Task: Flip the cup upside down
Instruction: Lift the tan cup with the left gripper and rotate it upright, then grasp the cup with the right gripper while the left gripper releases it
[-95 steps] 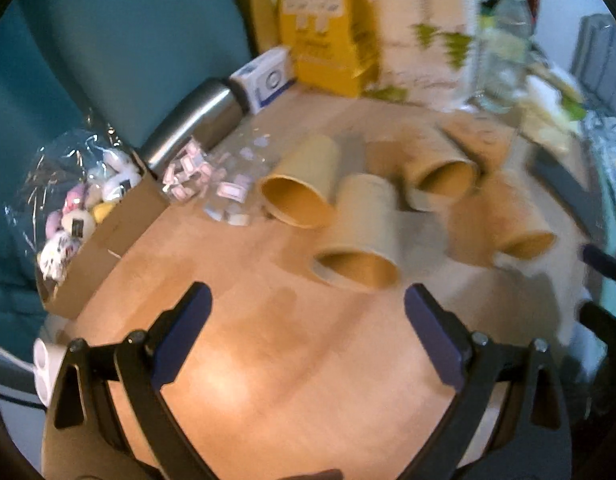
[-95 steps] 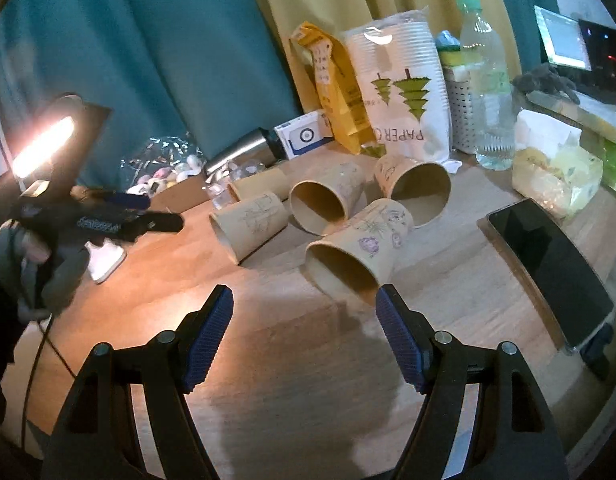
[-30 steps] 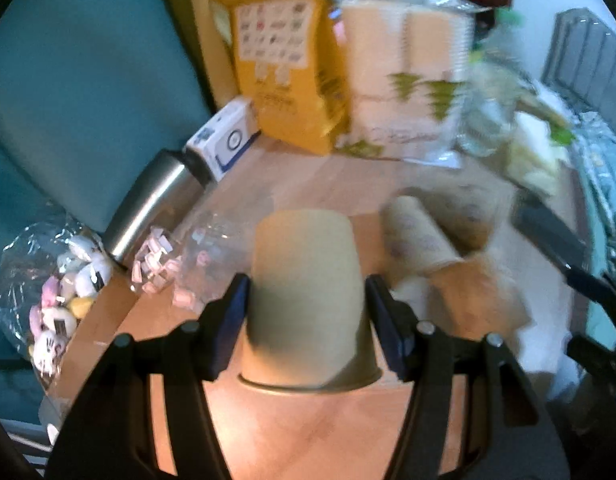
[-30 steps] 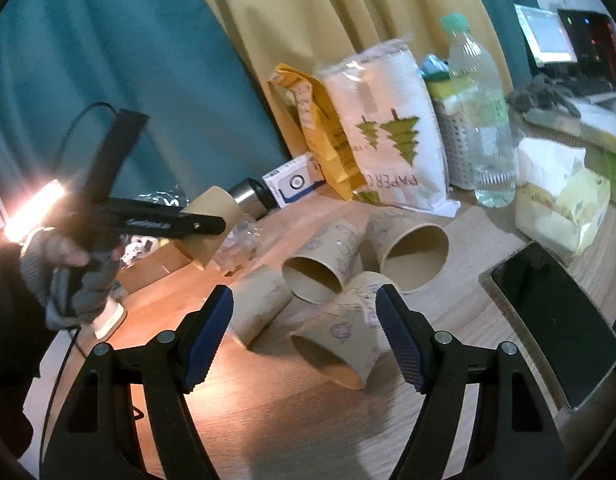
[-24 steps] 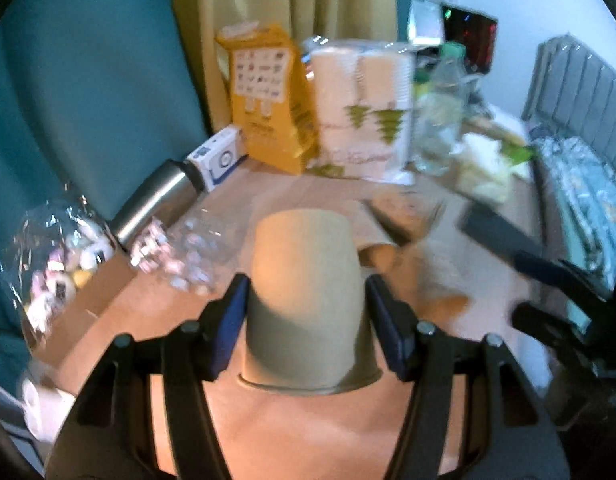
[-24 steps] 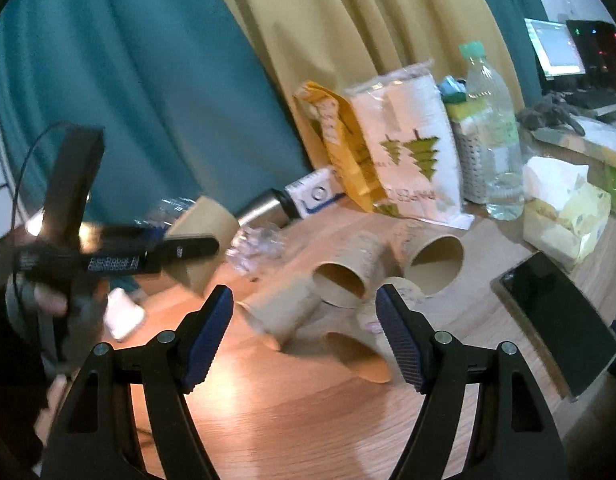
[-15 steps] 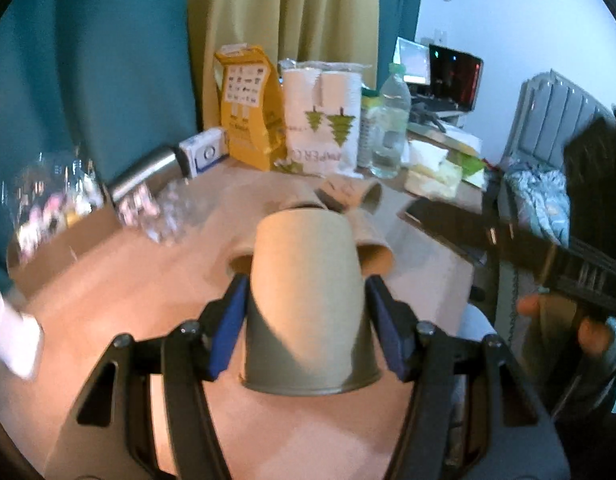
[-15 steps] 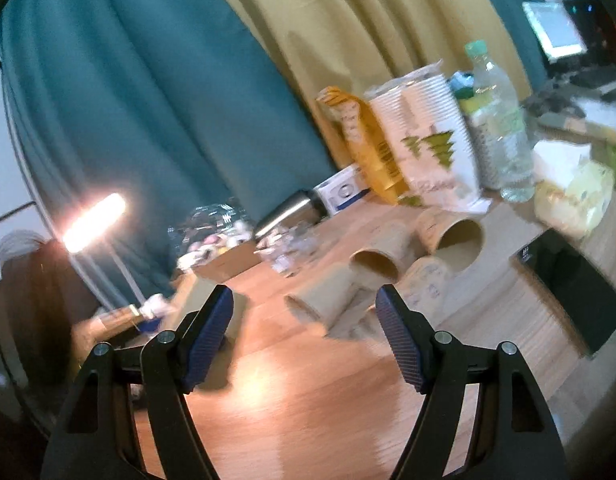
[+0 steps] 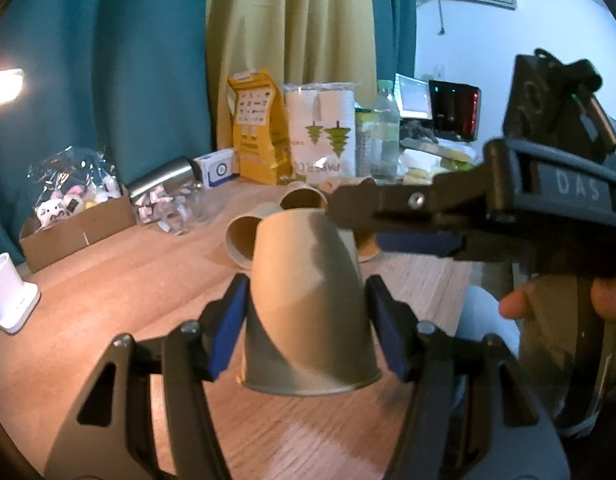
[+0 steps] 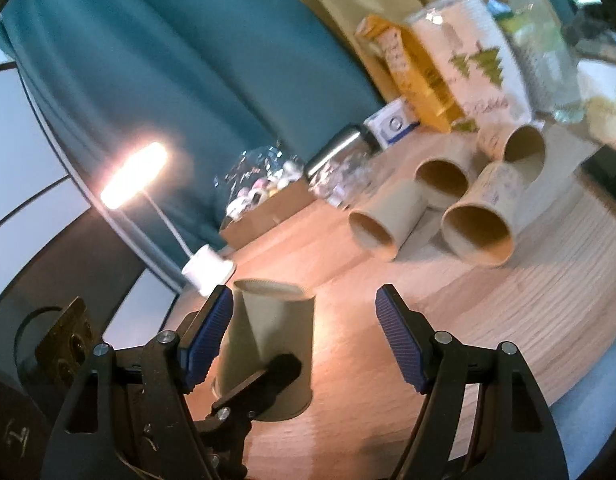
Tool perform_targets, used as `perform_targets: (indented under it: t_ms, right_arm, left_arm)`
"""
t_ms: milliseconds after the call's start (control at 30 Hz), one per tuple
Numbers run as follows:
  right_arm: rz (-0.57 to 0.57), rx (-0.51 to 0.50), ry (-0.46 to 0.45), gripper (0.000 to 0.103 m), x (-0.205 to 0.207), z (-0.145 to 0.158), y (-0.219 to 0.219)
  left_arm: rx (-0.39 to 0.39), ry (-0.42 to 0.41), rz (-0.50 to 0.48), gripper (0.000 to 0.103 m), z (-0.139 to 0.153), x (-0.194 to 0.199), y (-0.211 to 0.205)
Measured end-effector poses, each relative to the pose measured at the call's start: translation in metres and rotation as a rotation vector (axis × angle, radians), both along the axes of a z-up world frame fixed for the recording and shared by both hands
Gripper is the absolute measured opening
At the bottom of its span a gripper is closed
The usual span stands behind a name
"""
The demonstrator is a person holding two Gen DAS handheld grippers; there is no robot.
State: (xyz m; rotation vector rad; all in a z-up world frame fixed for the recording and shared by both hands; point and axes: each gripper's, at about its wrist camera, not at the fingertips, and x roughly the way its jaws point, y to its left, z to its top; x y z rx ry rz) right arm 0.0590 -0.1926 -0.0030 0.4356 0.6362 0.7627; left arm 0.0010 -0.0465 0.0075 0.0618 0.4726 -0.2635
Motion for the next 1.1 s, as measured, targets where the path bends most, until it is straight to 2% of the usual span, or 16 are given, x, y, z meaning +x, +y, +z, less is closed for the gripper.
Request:
perform_targets:
  t_ms: [167, 567, 633, 667, 967, 1100]
  right_arm:
    - [0.046, 0.042, 0.044, 0.077, 0.007, -0.007, 0.002]
    - [0.107, 0.056, 0.055, 0.077, 0.006, -0.010, 0.008]
    - [0.117, 0.062, 0.051, 0.069, 0.006, -0.009, 0.008]
    - [0.123, 0.061, 0.049, 0.060, 0.005, -0.009, 0.009]
    - [0.108, 0.001, 0.015, 0.059, 0.003, -0.010, 0.015]
    - [0.081, -0.007, -0.009, 0.059, 0.002, -0.005, 0.013]
  left_arm:
    - [-0.001, -0.022, -0.033, 0.061, 0.001, -0.004, -0.003]
    - [0.031, -0.062, -0.089, 0.061, 0.001, -0.012, -0.015]
    - [0.037, -0.070, -0.094, 0.061, 0.001, -0.014, -0.017]
    - [0.039, -0.070, -0.098, 0.061, 0.001, -0.015, -0.018]
    - [0.020, -0.033, -0.103, 0.063, -0.004, -0.008, -0.017]
    - [0.023, -0.014, -0.100, 0.077, -0.008, -0.006, -0.017]
